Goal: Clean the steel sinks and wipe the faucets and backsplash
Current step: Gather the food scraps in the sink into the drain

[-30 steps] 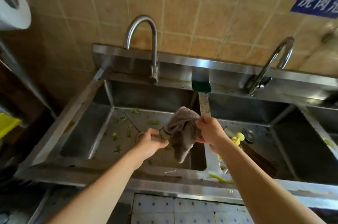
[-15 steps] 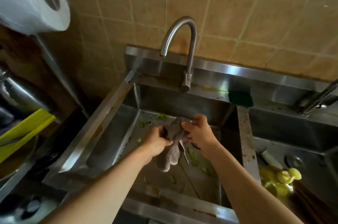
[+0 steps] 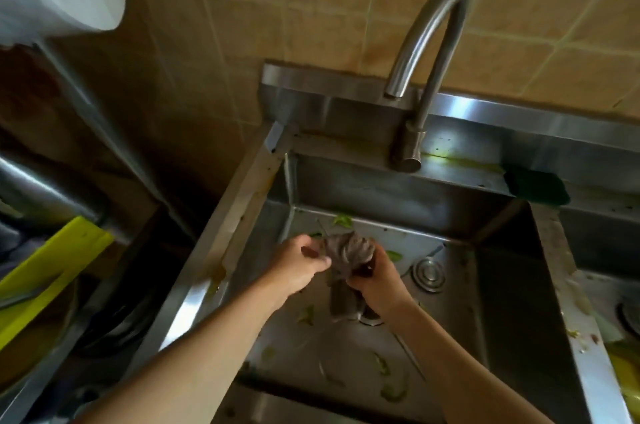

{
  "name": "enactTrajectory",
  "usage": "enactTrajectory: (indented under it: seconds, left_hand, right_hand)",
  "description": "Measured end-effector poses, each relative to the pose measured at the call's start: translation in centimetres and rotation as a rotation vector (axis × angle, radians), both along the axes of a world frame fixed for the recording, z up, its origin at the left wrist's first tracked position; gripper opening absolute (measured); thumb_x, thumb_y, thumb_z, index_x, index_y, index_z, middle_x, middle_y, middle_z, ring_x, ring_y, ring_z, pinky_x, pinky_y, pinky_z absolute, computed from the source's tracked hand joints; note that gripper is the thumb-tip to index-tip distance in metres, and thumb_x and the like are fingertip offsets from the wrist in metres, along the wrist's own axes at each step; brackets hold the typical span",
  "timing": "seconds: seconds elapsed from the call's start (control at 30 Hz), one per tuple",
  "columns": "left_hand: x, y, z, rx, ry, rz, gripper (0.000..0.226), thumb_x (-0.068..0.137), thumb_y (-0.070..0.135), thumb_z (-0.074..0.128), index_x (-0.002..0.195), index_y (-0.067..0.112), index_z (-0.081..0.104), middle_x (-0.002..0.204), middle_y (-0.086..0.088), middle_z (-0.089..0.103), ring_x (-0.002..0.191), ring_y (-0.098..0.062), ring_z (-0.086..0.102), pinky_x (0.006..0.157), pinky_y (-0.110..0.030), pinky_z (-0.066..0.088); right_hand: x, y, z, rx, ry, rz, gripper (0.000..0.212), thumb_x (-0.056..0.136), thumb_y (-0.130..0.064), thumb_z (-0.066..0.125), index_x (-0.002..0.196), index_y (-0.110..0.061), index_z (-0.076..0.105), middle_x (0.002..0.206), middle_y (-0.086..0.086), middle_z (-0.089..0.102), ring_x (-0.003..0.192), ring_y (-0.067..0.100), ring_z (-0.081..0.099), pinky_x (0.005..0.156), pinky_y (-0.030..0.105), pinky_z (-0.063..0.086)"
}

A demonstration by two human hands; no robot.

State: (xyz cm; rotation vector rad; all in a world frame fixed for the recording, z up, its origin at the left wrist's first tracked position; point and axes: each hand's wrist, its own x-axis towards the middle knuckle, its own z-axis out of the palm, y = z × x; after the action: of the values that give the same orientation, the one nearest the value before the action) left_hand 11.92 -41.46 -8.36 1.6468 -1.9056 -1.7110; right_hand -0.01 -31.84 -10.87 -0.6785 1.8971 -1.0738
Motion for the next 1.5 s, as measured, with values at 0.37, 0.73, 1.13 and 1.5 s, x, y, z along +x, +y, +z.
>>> enactTrajectory:
  seconds: [0.37,0.73,1.13,1.5]
  left_hand:
    - [2.4,-10.3,-1.2,-0.930,-0.401,-0.430,0.063,0.084,0.030,0.065,0.139,0.020,0.036,0.142,-0.002,0.034,0.131,-0.024,0.029,0.108,-0.033,0.026]
    - [0.1,-13.3,-4.9,-1.087,-0.593,-0.438,0.084,0.073,0.035,0.071,0.143,0.006,0.035,0.145,-0.011,0.037,0.127,-0.029,0.038,0.104,-0.043,0.031]
    - [-0.2,-13.1,-6.0,-1.107,-0.660,-0.420,0.083,0.083,0.029,0.060,0.150,0.011,0.015,0.154,-0.005,0.018,0.137,-0.027,0.020,0.112,-0.052,0.011]
    - [-0.3,-12.5,-5.9,-1.033,-0.714,-0.436,0.095,0.082,0.040,0.062,0.151,0.009,0.003,0.157,-0.007,0.006,0.140,-0.026,0.012,0.114,-0.052,0.006]
  right_hand:
    - [-2.4,-10.4,-5.3,0.323,0.458,0.093,0.044,0.093,-0.010,0.051,0.135,-0.015,0.039,0.128,0.016,0.051,0.103,0.029,0.055,0.082,0.036,0.047]
    - [-3.6,-21.8,-13.8,0.329,1.095,0.564,0.049,0.094,-0.020,0.050,0.139,-0.021,0.031,0.133,0.011,0.040,0.121,0.031,0.046,0.087,0.043,0.052]
    - [-1.0,-20.7,-19.6,0.434,1.018,0.877,0.046,0.096,-0.026,0.044,0.141,-0.023,0.035,0.146,0.009,0.033,0.136,0.034,0.029,0.107,0.049,0.027]
    - [-1.7,-7.9,-19.8,0.312,0.997,0.961,0.031,0.072,-0.025,0.040,0.084,-0.023,0.069,0.090,0.002,0.068,0.083,0.027,0.071,0.061,0.042,0.058]
